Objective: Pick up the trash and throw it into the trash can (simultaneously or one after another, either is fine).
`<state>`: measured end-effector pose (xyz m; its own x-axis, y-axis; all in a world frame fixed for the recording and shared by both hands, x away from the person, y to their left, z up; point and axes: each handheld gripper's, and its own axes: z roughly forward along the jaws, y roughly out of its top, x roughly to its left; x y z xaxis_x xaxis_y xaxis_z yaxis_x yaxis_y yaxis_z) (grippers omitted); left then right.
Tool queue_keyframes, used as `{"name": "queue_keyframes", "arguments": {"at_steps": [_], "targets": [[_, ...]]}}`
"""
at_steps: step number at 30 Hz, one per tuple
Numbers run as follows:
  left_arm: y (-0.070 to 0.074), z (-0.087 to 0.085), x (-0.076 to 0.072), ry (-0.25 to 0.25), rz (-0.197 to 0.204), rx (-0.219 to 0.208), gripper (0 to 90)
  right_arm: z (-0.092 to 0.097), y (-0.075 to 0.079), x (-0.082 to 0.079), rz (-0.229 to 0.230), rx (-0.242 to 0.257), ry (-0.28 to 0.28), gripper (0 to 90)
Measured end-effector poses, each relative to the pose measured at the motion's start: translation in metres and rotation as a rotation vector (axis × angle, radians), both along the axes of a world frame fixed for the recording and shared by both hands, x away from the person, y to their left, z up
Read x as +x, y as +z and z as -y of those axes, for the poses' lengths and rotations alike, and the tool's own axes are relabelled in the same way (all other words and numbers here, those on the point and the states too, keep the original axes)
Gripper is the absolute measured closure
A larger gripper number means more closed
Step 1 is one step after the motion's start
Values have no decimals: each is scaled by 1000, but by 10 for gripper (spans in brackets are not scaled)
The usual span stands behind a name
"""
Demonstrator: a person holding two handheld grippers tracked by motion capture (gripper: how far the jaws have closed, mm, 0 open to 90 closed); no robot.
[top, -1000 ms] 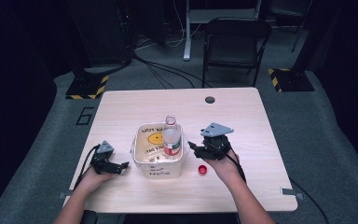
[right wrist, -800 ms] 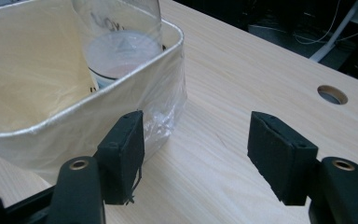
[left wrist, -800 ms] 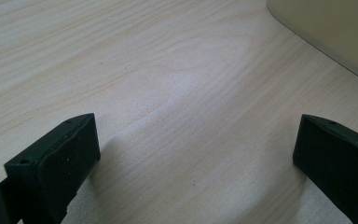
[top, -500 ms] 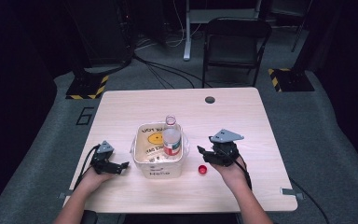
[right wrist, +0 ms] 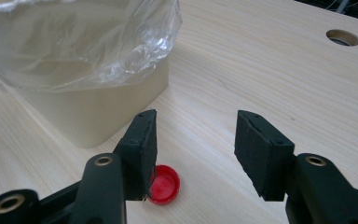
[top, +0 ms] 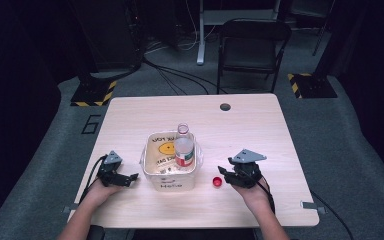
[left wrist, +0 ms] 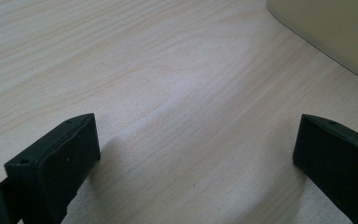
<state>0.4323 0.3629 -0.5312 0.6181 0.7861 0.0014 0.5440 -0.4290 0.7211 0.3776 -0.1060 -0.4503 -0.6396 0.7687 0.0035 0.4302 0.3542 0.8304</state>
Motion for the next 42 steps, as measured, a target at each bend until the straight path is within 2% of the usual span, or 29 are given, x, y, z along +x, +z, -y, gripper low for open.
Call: {"name": "queue_keyframes", "arguments": {"at_steps": [10,20,24,42], "targets": [[0,0,0,0,-4,0,2,2,-17,-5,-36,13,29,500],[0,0,0,-1,-4,1,2,-6,-36,-6,-69,1,74,542],[0,0,0,-1,-4,0,2,-8,-43,-4,-85,14,82,539],[0,0,0,-1,-5,0,2,-14,-60,7,-137,-33,100,518]]}}
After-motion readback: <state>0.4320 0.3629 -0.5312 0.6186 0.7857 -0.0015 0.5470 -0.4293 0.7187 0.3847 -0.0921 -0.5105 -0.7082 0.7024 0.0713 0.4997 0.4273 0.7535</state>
